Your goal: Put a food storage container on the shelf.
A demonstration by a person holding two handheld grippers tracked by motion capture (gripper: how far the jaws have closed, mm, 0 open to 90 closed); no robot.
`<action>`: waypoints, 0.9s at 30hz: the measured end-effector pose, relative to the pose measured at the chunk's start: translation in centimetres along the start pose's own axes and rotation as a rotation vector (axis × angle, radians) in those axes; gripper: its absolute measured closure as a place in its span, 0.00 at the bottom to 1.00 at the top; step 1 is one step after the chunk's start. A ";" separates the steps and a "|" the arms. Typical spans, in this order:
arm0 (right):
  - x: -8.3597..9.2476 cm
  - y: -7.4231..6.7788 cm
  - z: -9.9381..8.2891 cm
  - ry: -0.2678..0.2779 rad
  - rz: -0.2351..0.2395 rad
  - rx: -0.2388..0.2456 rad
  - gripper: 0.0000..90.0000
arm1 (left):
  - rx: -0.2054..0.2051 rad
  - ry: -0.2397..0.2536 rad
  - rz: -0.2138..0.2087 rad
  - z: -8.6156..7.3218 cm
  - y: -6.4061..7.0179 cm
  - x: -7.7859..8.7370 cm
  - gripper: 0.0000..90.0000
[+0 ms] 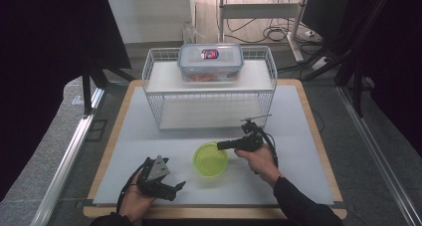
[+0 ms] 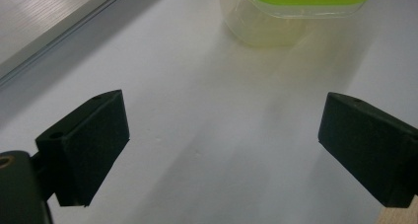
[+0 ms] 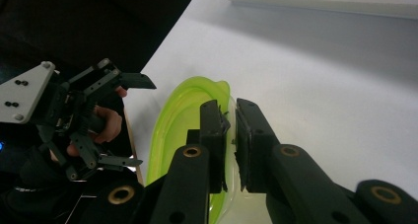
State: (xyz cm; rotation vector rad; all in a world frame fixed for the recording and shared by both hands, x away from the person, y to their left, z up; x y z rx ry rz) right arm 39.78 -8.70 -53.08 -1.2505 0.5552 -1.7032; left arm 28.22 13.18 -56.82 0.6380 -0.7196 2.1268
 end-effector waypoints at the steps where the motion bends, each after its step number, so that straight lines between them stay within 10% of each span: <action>1: 0.1 0.0 0.0 0.002 0.007 0.000 0.93 | 0.000 -0.001 0.000 0.0 0.0 0.0 0.06; 27: 3.5 -2.2 1.3 0.107 0.144 -0.046 0.94 | 0.021 0.059 -0.011 0.5 -0.2 0.5 0.04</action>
Point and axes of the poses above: each handheld gripper's, and its own axes: x roughly backward along the jaws, z roughly out of its top, y roughly to its right, the point moved 7 cm from there along -x, roughly forward along the jaws, and after that the axes turned 14 degrees about -x, right-handed, at the moved point
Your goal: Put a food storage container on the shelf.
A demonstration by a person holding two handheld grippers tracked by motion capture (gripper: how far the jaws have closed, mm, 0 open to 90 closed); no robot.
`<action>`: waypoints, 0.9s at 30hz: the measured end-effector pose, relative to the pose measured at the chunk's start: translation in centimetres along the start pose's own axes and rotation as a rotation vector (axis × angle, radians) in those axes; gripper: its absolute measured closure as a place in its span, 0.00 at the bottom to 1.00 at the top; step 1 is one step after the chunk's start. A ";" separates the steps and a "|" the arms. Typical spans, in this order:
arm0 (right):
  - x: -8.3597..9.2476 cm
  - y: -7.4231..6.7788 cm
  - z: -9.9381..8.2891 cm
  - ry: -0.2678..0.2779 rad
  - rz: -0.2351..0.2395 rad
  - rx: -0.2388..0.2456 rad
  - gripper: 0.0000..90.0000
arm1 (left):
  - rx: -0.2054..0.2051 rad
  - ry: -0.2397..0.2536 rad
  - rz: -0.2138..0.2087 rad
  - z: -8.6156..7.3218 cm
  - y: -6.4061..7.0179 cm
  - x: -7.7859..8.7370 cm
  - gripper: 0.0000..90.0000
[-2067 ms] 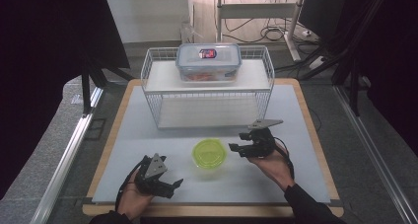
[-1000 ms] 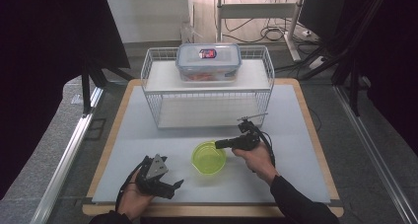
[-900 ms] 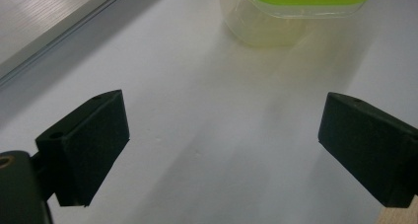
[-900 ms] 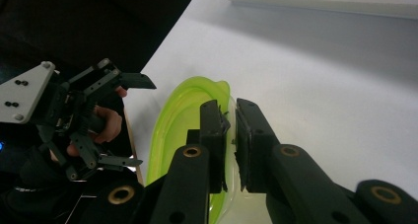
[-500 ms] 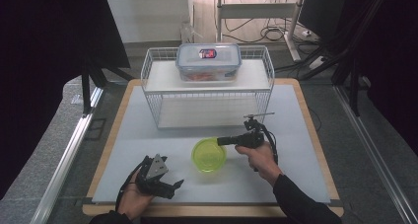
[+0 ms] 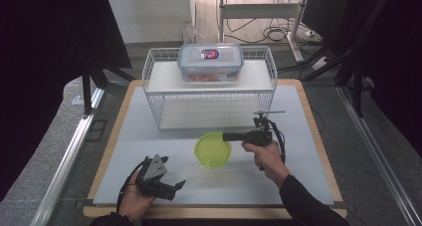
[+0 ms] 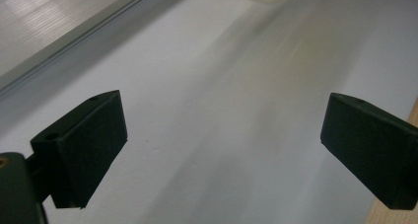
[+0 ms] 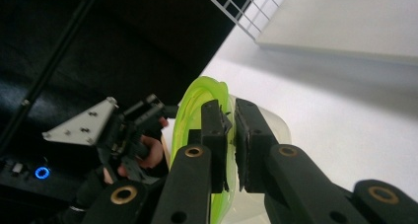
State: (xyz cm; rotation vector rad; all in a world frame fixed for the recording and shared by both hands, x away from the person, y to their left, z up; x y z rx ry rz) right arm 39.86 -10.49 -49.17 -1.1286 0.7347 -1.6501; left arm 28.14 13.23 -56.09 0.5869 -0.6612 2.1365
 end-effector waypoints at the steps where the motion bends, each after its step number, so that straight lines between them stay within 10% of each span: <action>1: 0.2 -0.2 0.1 0.008 0.006 -0.005 0.94 | -0.002 -0.002 0.000 0.0 0.0 0.0 0.04; 27: 4.1 -6.2 4.7 0.108 0.043 0.021 0.94 | -0.015 -0.014 0.000 -0.1 0.1 -0.2 0.04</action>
Point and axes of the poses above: each handheld gripper's, and its own axes: x roughly backward along the jaws, z roughly out of its top, y roughly to its right, the point moved 7 cm from there along -x, roughly forward along the jaws, and after that the axes turned 14 degrees about -x, right-handed, at the moved point
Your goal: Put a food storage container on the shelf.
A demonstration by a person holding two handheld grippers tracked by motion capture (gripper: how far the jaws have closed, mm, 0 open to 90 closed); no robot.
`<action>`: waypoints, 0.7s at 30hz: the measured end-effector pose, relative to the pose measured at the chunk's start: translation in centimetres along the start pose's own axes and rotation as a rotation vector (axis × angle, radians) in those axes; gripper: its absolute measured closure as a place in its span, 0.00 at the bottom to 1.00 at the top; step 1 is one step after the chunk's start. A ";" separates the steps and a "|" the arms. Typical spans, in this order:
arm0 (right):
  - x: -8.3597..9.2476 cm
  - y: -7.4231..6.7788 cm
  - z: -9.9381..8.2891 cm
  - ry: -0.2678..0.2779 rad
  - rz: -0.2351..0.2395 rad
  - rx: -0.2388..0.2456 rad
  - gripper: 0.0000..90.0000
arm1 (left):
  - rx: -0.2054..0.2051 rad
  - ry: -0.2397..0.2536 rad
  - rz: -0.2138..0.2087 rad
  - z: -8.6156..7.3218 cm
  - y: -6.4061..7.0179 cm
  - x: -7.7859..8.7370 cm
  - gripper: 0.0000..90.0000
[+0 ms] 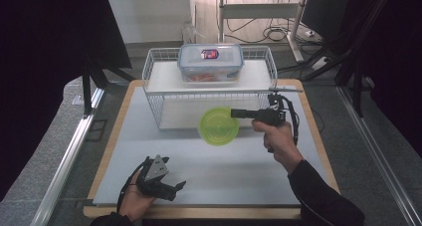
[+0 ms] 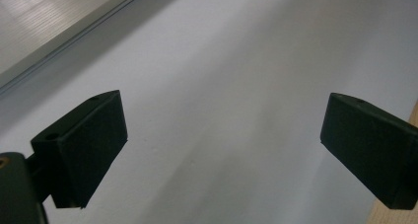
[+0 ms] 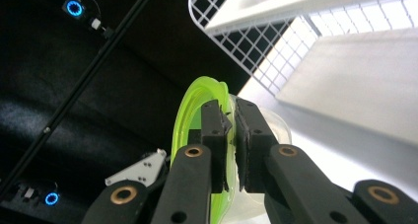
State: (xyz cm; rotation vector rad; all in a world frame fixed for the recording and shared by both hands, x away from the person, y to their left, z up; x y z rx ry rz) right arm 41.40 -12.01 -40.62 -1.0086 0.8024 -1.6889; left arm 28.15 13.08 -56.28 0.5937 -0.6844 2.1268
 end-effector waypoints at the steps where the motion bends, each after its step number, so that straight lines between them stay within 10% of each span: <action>1: 0.1 -0.3 0.4 0.007 0.001 0.001 0.94 | 0.000 0.000 0.000 0.0 0.0 0.0 0.04; 21: 0.9 -4.2 5.9 0.095 0.030 -0.009 0.94 | -0.006 0.007 -0.009 0.1 0.1 -0.1 0.04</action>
Point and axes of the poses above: each handheld gripper's, and its own axes: x roughly backward along the jaws, z roughly out of its top, y roughly to its right, the point moved 7 cm from there along -x, roughly forward along the jaws, and after that the axes turned 14 degrees about -x, right-handed, at the moved point
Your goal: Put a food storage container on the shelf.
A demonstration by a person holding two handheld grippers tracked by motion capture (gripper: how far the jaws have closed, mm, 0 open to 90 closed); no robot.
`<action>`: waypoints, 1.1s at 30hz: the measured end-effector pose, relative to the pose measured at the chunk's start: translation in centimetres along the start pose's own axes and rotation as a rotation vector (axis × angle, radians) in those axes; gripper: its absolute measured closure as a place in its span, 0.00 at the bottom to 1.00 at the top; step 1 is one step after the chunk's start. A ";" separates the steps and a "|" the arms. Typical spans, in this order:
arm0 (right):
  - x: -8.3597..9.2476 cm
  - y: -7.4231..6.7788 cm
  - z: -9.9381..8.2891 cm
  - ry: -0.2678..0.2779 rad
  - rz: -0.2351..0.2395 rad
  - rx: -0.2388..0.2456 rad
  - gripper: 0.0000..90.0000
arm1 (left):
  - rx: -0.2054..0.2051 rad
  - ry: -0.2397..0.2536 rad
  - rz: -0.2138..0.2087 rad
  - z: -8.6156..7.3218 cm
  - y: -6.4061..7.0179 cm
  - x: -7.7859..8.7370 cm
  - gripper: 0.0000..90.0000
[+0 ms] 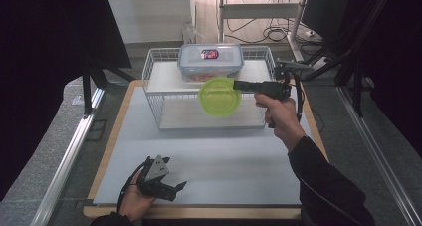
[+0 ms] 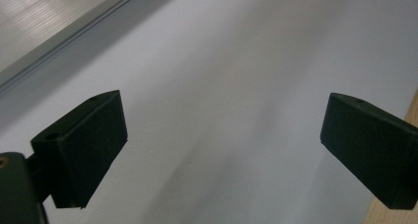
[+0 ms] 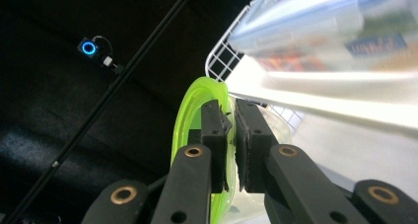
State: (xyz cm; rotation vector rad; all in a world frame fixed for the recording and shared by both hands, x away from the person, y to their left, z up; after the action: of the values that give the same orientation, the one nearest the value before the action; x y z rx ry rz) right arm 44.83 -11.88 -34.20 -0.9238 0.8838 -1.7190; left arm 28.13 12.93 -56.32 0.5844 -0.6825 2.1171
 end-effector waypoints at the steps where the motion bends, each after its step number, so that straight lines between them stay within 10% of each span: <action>1: -0.1 -0.6 0.6 0.004 0.000 0.002 0.94 | 0.000 -0.001 -0.001 0.0 0.0 0.0 0.04; 14: -1.5 -3.7 5.3 0.064 -0.050 0.057 0.93 | -0.006 -0.003 -0.010 0.0 0.2 0.0 0.04; 33: -5.4 -4.0 10.8 0.184 -0.110 0.030 0.93 | -0.013 0.004 -0.013 0.1 0.3 0.1 0.05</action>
State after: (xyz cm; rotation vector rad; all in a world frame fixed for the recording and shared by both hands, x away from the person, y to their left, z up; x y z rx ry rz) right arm 54.14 -7.20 -26.88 -0.8167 0.9386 -1.9305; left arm 27.83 12.76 -56.26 0.5753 -0.6880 2.0994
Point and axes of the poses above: each handheld gripper's, and its own axes: x roughly backward along the jaws, z roughly out of its top, y roughly to its right, the point moved 7 cm from there along -x, roughly forward along the jaws, and after that the axes turned 14 degrees about -x, right-handed, at the moved point
